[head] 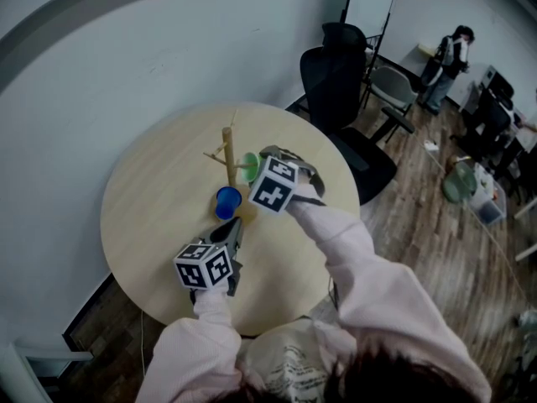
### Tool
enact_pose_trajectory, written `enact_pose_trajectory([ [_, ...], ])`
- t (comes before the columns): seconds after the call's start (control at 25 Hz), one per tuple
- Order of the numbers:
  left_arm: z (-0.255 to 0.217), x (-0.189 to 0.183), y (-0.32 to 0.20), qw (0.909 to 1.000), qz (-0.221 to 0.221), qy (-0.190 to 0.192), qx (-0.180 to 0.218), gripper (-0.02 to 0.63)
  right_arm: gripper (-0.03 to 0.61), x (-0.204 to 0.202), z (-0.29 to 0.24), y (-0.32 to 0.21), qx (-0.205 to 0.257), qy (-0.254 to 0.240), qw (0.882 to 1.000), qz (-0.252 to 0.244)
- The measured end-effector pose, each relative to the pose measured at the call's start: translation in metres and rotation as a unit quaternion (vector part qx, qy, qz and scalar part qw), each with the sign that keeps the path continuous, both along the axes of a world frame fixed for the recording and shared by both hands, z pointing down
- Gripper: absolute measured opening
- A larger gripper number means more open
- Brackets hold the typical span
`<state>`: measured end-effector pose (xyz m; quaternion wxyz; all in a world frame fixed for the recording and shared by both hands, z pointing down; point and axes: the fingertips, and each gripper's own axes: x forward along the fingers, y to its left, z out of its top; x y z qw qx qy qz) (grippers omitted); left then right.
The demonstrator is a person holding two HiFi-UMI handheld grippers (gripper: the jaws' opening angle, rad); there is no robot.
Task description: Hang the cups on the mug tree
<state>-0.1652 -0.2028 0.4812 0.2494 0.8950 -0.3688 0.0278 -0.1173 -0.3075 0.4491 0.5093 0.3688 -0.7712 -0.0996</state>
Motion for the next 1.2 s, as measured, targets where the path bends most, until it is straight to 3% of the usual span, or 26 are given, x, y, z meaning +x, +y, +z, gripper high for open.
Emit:
enact_pose_trajectory([
  [0.64, 0.002, -0.009, 0.007, 1.0000, -0.005, -0.002, -0.001, 0.000, 0.310, -0.011, 0.000, 0.000, 0.051, 0.105, 0.993, -0.014],
  [1.0, 0.002, -0.016, 0.009, 0.9999, -0.010, -0.003, 0.000, 0.000, 0.313, -0.015, 0.001, 0.000, 0.073, 0.127, 0.989, -0.017],
  [1.2, 0.003, -0.016, 0.012, 0.9999, -0.010, -0.002, -0.001, 0.000, 0.314, -0.016, 0.002, 0.000, 0.091, 0.166, 0.982, -0.020],
])
